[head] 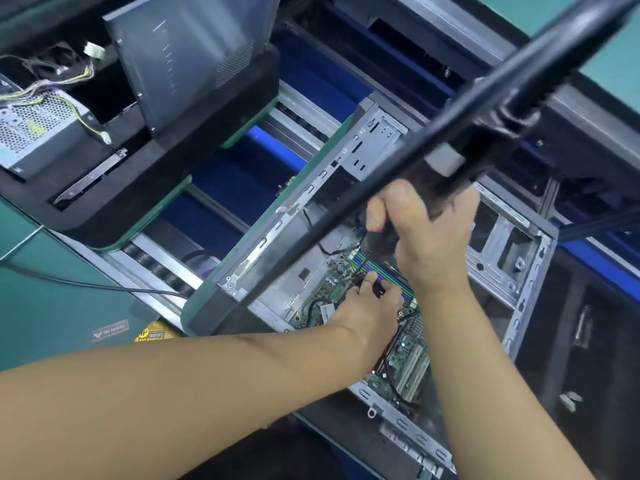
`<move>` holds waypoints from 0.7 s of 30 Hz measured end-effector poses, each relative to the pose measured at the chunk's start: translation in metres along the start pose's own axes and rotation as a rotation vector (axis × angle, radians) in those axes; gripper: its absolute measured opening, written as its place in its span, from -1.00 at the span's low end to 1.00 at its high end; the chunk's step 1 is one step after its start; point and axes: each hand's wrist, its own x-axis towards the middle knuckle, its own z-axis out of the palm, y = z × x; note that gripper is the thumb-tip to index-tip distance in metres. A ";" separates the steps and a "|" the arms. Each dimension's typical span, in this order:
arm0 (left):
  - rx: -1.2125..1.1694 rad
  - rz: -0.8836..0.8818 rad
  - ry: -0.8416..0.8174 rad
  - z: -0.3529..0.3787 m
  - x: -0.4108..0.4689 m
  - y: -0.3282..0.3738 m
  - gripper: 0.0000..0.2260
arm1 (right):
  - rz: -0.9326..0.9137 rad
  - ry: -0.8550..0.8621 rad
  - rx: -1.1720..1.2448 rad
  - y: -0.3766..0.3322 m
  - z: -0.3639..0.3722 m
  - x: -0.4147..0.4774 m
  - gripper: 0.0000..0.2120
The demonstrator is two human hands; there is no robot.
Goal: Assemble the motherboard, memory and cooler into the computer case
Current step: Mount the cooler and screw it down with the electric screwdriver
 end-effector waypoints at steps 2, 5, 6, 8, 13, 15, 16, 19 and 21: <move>-0.011 0.010 -0.002 0.000 0.000 0.000 -0.41 | 0.005 -0.042 0.002 0.002 0.004 0.003 -0.90; -0.106 -0.044 0.001 0.006 0.000 -0.004 -0.47 | -0.025 -0.064 0.029 0.003 -0.003 0.007 -0.92; -0.198 -0.069 0.017 0.005 -0.002 -0.005 -0.52 | -0.041 -0.068 0.047 0.002 -0.006 0.009 -0.90; -0.236 -0.072 0.015 0.002 -0.003 -0.005 -0.53 | -0.078 -0.066 0.052 0.000 -0.011 0.011 -0.82; 0.001 -0.024 -0.003 -0.001 -0.002 -0.001 -0.34 | -0.053 -0.068 0.053 0.000 -0.008 0.005 -0.90; 0.073 -0.013 -0.010 -0.001 -0.003 0.000 -0.34 | -0.059 -0.083 0.048 -0.001 -0.007 0.002 -0.84; 0.077 -0.012 0.001 0.000 -0.003 0.001 -0.33 | -0.067 -0.087 0.043 -0.001 -0.008 0.002 -0.85; 0.090 -0.013 0.007 -0.001 -0.003 0.001 -0.33 | -0.079 -0.037 0.017 -0.003 -0.011 0.003 -0.90; 0.100 0.000 0.005 0.001 -0.002 0.001 -0.35 | -0.075 -0.008 0.000 -0.003 -0.011 0.002 -0.87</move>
